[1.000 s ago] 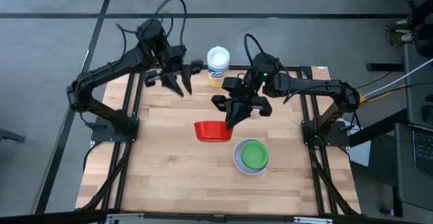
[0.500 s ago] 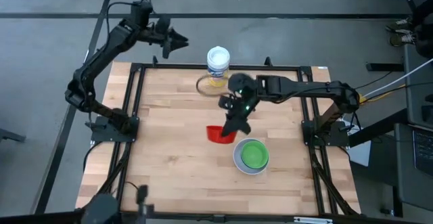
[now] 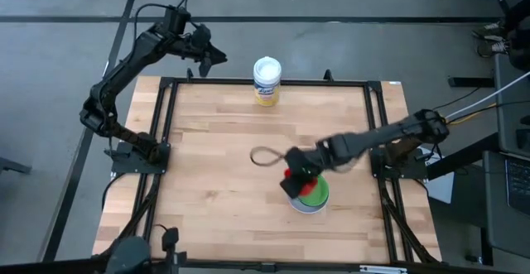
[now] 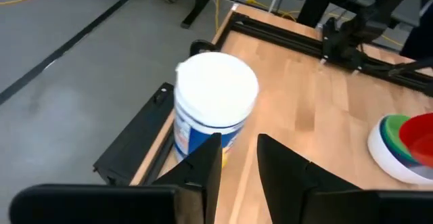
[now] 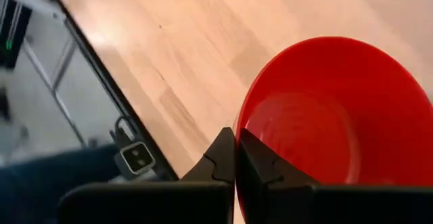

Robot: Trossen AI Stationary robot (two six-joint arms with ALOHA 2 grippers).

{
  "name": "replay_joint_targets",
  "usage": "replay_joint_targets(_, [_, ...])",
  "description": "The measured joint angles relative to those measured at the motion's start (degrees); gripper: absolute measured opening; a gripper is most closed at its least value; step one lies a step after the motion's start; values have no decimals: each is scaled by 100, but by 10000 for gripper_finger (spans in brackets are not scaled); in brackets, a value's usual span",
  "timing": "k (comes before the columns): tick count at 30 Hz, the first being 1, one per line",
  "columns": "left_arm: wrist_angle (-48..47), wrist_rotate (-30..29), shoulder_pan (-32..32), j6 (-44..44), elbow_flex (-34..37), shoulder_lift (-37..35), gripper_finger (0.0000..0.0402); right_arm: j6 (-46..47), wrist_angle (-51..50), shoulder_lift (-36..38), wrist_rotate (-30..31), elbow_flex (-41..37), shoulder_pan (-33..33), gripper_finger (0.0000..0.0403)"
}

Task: Nest bowls inside each other
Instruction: Stack the red bowl on top of the stacked bowls

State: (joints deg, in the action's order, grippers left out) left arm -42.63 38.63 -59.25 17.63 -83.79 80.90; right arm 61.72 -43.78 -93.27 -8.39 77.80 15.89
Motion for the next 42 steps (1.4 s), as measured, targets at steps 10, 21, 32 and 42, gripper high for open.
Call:
replay_joint_targets(10, [179,-2,510,-83,4,46,83,1971,-23,374,1417,-422,748,1])
replay_joint_targets(21, [170,-20,951,-247,4,261,82,2444,31,374,1401,-869,911,1])
replay_joint_targets(32, [170,-31,1096,-249,4,597,82,2801,176,374,1721,-1235,909,1])
replay_joint_targets(42, [219,-24,1096,-201,7,750,82,2595,155,371,1952,-1278,603,1])
